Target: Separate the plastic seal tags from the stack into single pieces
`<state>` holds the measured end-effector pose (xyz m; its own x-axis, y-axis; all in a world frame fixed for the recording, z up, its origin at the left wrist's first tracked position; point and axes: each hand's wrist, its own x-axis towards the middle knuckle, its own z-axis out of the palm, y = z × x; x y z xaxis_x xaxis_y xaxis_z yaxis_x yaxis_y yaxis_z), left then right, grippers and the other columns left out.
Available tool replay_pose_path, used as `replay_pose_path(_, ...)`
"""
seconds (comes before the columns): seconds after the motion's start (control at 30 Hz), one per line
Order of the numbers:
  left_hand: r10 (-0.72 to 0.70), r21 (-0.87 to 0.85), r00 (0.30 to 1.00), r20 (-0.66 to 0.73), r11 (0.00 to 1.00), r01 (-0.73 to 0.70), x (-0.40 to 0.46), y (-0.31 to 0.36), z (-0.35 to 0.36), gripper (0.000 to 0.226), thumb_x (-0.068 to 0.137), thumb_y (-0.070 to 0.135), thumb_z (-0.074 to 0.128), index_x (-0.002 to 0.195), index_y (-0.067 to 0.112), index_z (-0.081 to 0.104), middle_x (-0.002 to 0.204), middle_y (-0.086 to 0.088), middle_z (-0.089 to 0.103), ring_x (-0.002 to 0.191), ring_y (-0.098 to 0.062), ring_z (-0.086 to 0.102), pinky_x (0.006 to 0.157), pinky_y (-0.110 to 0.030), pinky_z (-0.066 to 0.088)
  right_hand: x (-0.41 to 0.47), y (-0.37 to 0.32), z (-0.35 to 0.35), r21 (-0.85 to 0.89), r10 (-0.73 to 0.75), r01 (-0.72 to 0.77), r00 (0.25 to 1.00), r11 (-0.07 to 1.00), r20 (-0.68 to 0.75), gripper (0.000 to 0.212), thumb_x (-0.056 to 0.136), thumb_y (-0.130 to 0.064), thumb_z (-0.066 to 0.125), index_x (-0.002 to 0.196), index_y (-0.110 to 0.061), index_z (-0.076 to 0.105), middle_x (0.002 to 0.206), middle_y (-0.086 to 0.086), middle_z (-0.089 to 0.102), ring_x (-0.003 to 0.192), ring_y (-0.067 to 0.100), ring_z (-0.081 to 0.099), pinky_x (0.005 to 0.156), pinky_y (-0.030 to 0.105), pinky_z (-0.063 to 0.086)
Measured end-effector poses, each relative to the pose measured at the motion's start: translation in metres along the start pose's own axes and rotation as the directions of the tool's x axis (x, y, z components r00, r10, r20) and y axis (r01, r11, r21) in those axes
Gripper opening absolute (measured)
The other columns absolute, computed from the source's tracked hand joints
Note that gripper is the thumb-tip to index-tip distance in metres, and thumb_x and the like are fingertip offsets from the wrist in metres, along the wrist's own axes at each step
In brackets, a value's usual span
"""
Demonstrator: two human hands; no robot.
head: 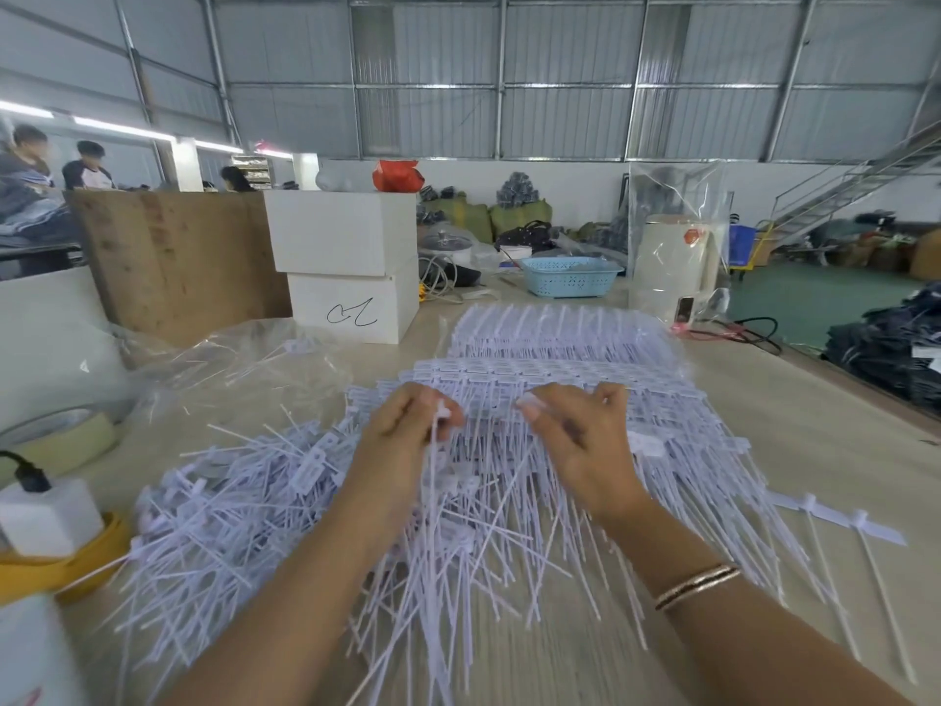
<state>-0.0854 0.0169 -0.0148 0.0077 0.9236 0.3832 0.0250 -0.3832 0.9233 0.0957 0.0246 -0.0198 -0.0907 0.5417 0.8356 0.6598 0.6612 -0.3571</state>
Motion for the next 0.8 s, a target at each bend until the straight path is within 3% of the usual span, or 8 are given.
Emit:
replay_pose_path(0.17, 0.217, 0.349, 0.974, -0.061, 0.919, -0.183, 0.011, -0.008, -0.016, 0.029, 0.101, 0.026, 0.037, 0.079, 0.037, 0.054, 0.076, -0.014, 0.06, 0.062, -0.021, 0.05, 0.061, -0.023, 0.04, -0.001, 0.013, -0.012, -0.165, 0.009, 0.007, 0.995, 0.986, 0.096, 0.035, 0.092, -0.04, 0.037, 0.093, -0.02, 0.066, 0.073, -0.016, 0.051, 0.06, 0.003, 0.045, 0.074, 0.029, 0.018)
replay_pose_path(0.27, 0.296, 0.577, 0.955, -0.022, 0.784, -0.229, 0.008, -0.017, -0.014, 0.024, 0.099, 0.024, 0.042, 0.102, 0.034, 0.063, 0.061, 0.007, 0.058, 0.047, -0.005, 0.044, 0.074, -0.041, 0.048, -0.005, 0.012, -0.007, -0.158, 0.013, 0.019, 0.979, 0.987, 0.204, 0.032, 0.089, -0.026, 0.039, 0.114, -0.02, 0.058, 0.081, -0.018, 0.047, 0.072, -0.007, 0.042, 0.074, 0.028, 0.017)
replay_pose_path(0.3, 0.311, 0.625, 0.95, -0.008, 0.744, -0.238, 0.006, -0.018, -0.014, 0.025, 0.098, 0.02, 0.047, 0.111, 0.029, 0.067, 0.073, 0.008, 0.066, 0.054, -0.002, 0.05, 0.082, -0.047, 0.049, -0.006, 0.012, -0.005, -0.133, 0.033, -0.001, 0.972, 0.991, 0.234, 0.039, 0.085, -0.021, 0.039, 0.123, -0.019, 0.051, 0.08, -0.018, 0.044, 0.076, -0.01, 0.04, 0.075, 0.027, 0.017)
replay_pose_path(0.4, 0.399, 0.721, 0.915, 0.067, 0.615, -0.321, 0.004, -0.019, -0.013, 0.03, 0.094, 0.011, 0.056, 0.122, 0.02, 0.065, 0.119, -0.008, 0.066, 0.097, -0.024, 0.066, 0.095, -0.05, 0.046, -0.007, 0.008, -0.001, -0.068, 0.038, -0.018, 0.952, 0.998, 0.305, 0.051, 0.084, -0.019, 0.041, 0.134, -0.017, 0.035, 0.087, -0.018, 0.042, 0.065, 0.002, 0.046, 0.082, 0.023, 0.018)
replay_pose_path(0.47, 0.385, 0.642, 0.914, 0.127, 0.67, -0.372, 0.001, -0.015, -0.005, 0.029, 0.095, 0.018, 0.054, 0.122, 0.021, 0.064, 0.115, -0.005, 0.068, 0.103, -0.017, 0.063, 0.092, -0.036, 0.048, -0.006, 0.003, 0.003, -0.05, 0.004, 0.014, 0.94, 0.999, 0.34, 0.052, 0.085, -0.019, 0.043, 0.136, -0.019, 0.031, 0.092, -0.021, 0.041, 0.06, 0.008, 0.047, 0.083, 0.025, 0.017)
replay_pose_path(0.57, 0.23, 0.485, 0.957, 0.177, 0.826, -0.288, -0.003, -0.012, 0.009, 0.022, 0.093, 0.034, 0.053, 0.111, 0.031, 0.065, 0.086, 0.006, 0.07, 0.076, 0.0, 0.06, 0.068, -0.016, 0.046, -0.005, -0.003, 0.008, -0.001, -0.051, 0.056, 0.928, 0.998, 0.369, 0.051, 0.085, -0.015, 0.045, 0.134, -0.021, 0.031, 0.097, -0.021, 0.039, 0.06, 0.008, 0.048, 0.089, 0.021, 0.018)
replay_pose_path(0.67, 0.16, 0.382, 0.978, 0.134, 0.902, -0.2, -0.003, -0.015, 0.012, 0.016, 0.091, 0.022, 0.061, 0.09, 0.038, 0.063, 0.066, 0.009, 0.062, 0.055, 0.001, 0.054, 0.054, -0.01, 0.04, -0.004, -0.007, 0.006, -0.016, -0.066, 0.077, 0.927, 0.997, 0.369, 0.044, 0.087, -0.022, 0.048, 0.13, -0.024, 0.036, 0.1, -0.019, 0.042, 0.075, 0.004, 0.045, 0.089, 0.021, 0.017)
replay_pose_path(0.8, 0.194, 0.368, 0.973, 0.128, 0.901, -0.228, -0.001, -0.014, 0.009, 0.026, 0.091, 0.016, 0.061, 0.087, 0.041, 0.06, 0.069, 0.01, 0.064, 0.06, 0.0, 0.055, 0.056, -0.01, 0.04, 0.009, -0.005, -0.003, -0.178, 0.075, 0.001, 0.905, 0.984, 0.42, 0.023, 0.09, -0.036, 0.044, 0.108, -0.028, 0.057, 0.093, -0.014, 0.054, 0.089, 0.001, 0.046, 0.084, 0.029, 0.014)
